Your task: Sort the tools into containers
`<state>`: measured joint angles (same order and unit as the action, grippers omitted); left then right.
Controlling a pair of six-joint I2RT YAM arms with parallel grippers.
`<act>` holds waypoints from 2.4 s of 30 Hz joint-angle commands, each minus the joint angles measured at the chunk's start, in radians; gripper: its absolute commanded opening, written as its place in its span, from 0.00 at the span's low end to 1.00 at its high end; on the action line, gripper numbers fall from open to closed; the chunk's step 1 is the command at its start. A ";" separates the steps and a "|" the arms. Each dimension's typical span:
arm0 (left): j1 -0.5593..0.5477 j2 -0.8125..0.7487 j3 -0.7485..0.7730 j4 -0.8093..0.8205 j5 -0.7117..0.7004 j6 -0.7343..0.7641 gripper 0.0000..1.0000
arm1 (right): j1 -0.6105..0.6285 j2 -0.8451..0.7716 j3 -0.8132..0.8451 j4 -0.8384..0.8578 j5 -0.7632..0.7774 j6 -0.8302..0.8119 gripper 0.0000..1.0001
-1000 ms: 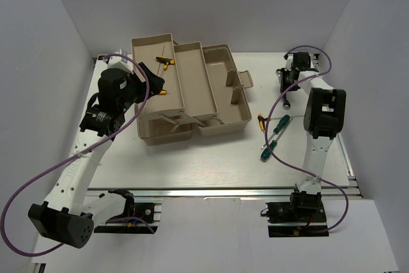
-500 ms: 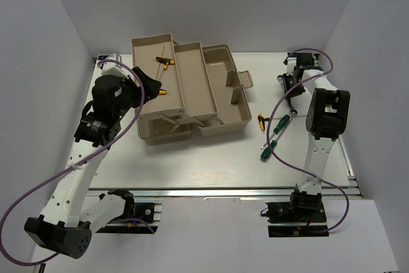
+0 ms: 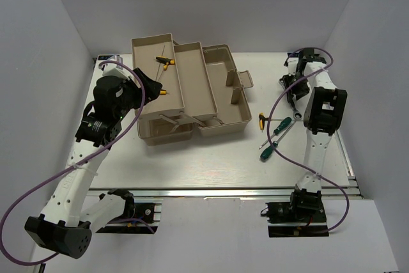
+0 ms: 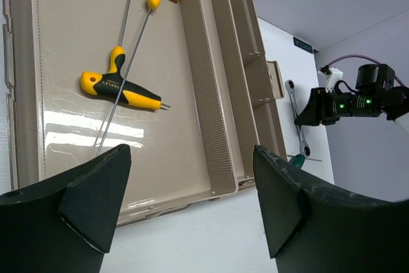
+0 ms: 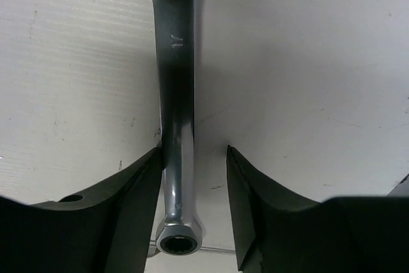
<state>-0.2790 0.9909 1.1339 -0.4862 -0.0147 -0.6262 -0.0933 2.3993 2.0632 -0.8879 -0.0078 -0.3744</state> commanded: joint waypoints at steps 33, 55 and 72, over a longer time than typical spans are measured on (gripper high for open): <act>-0.005 -0.047 -0.011 0.018 0.012 -0.015 0.87 | -0.014 -0.207 -0.204 0.210 -0.299 0.038 0.00; -0.005 -0.052 -0.017 0.027 0.013 -0.017 0.87 | -0.013 -0.327 -0.149 0.219 -0.463 0.163 0.00; -0.015 -0.035 0.012 0.077 0.082 0.008 0.87 | 0.391 -0.437 -0.149 0.335 -0.614 0.607 0.00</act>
<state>-0.2855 0.9741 1.1206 -0.4252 0.0563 -0.6281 0.2974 1.9808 1.9278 -0.6571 -0.6289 0.0616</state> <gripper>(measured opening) 0.870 0.269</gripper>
